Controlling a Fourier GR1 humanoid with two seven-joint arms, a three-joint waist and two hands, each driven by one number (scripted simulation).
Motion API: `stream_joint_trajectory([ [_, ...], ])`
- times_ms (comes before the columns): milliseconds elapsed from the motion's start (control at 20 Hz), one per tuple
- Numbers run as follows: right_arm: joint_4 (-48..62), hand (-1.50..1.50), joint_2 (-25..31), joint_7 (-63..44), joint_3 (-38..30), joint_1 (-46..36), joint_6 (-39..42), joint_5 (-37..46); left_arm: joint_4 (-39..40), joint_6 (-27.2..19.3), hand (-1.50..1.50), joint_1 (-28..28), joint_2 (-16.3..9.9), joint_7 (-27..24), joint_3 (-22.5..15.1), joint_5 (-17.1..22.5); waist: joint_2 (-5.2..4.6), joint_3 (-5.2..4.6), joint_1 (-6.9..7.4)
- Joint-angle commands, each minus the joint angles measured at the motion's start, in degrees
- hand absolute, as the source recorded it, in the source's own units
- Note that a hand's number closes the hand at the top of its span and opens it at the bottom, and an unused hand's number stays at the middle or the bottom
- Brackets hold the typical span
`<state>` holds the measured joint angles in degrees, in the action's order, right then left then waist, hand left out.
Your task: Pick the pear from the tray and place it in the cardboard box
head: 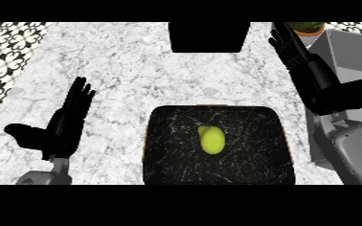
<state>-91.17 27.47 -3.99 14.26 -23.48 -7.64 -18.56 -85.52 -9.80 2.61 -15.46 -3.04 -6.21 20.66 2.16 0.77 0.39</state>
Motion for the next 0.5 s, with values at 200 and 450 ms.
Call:
stream_joint_trajectory([
  [200,4.9,-1.50,1.3,-9.0,3.6,-17.8,14.2,-4.7,-3.1,6.2,0.00,9.8,-10.7,-2.6,-5.2,-12.0,-2.81,-0.81,2.92],
  [450,17.3,-1.50,7.8,-6.2,8.5,-23.8,30.3,0.0,-2.6,9.2,0.00,10.8,-11.3,-3.2,-8.6,-14.4,-3.42,-0.76,3.27],
])
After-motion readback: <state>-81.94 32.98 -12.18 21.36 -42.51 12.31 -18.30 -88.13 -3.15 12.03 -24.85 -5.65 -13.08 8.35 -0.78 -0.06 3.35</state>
